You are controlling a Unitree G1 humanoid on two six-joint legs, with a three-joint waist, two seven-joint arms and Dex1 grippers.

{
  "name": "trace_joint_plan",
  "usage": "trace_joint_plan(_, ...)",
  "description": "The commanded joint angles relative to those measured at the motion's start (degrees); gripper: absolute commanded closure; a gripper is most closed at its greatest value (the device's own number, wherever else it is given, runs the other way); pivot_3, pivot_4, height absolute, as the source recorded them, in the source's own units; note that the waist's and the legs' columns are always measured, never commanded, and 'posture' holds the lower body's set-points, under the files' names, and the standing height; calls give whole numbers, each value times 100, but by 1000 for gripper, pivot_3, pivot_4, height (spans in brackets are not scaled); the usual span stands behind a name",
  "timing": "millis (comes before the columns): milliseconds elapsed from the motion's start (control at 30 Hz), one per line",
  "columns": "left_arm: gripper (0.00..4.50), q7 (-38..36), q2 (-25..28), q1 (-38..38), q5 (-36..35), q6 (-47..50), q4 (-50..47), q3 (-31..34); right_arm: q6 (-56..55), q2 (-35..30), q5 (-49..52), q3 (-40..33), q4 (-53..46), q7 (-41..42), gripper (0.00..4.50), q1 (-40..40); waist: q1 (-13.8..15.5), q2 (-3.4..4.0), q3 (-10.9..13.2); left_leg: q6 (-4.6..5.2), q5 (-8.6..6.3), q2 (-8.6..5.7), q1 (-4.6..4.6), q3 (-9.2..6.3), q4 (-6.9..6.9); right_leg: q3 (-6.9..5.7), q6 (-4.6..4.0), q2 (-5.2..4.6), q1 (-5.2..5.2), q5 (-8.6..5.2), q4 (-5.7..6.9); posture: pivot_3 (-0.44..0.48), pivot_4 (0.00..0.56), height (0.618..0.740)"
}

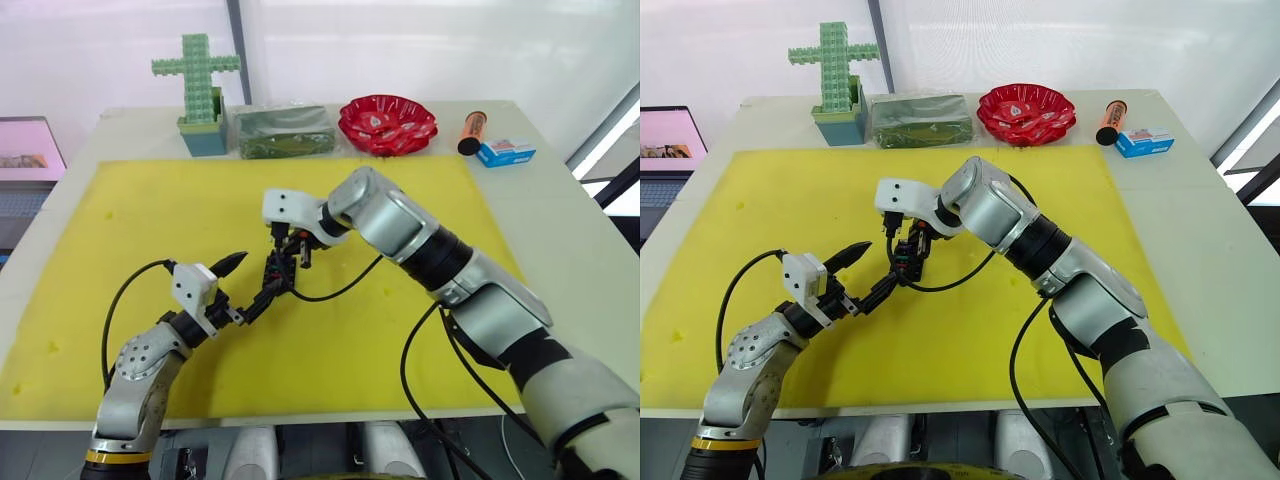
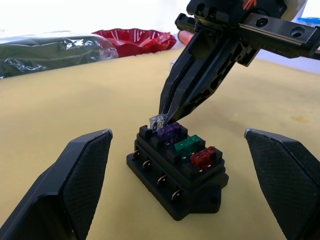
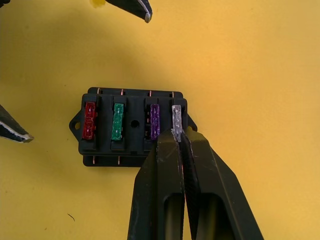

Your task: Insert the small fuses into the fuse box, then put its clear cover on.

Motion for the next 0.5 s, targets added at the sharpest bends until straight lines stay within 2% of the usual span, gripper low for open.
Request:
trace_joint_plan(33, 0, 35, 32, -29, -15, -41, -122, 100, -49, 51, -88, -138, -25, -1, 4463, -106, 0, 0, 0, 0, 0, 0, 0, 0, 0, 0, 0, 0, 0, 0, 0, 0, 150, 740)
trace_joint_plan(500, 0, 56, 41, -43, -9, -29, -134, 108, 2, 74, -87, -136, -54, 119, 4463, -49, 1, 0, 0, 0, 0, 0, 0, 0, 0, 0, 0, 0, 0, 0, 0, 0, 150, 740)
